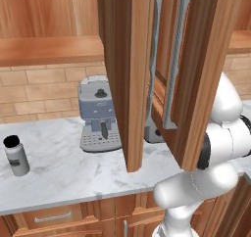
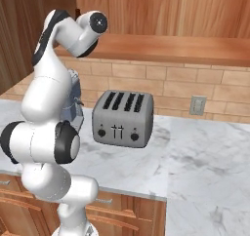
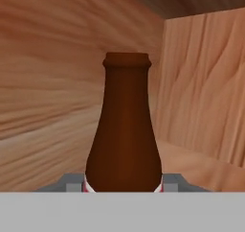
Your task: Sort all alcoholic drinks to one cabinet, and non-alcoholic drinks to the other.
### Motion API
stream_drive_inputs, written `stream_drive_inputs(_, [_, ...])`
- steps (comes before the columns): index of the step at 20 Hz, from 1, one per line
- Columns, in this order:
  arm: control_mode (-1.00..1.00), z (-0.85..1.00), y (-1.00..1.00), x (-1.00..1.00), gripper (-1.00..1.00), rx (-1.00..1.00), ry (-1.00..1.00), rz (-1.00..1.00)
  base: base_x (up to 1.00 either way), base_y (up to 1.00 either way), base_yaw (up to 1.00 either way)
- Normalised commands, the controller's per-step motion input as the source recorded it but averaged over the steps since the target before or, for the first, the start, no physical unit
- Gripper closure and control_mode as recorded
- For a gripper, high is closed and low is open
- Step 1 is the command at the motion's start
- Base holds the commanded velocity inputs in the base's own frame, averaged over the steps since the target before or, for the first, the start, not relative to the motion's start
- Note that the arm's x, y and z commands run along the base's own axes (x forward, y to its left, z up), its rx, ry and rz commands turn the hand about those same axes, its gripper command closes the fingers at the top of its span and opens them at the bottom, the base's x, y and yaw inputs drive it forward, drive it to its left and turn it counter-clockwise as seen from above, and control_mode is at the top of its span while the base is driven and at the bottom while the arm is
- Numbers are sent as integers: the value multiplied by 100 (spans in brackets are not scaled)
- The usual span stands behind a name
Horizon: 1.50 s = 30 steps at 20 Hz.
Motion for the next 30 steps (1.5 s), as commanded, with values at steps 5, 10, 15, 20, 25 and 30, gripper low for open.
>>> stream_drive_inputs(5, [-100,3,0,-7,-100,0,-3,0,0,0,0])
stream_drive_inputs(10, [-100,15,0,-20,-100,0,-3,0,0,0,0])
stream_drive_inputs(15, [-100,22,-15,-48,-100,0,-2,0,0,0,0])
stream_drive_inputs(20, [-100,27,-45,-94,-100,0,-1,-4,0,0,0])
stream_drive_inputs(25, [-100,15,-38,-100,-100,0,0,-10,0,0,0])
stream_drive_inputs(30, [-100,0,-26,-100,-100,0,0,-14,0,0,0])
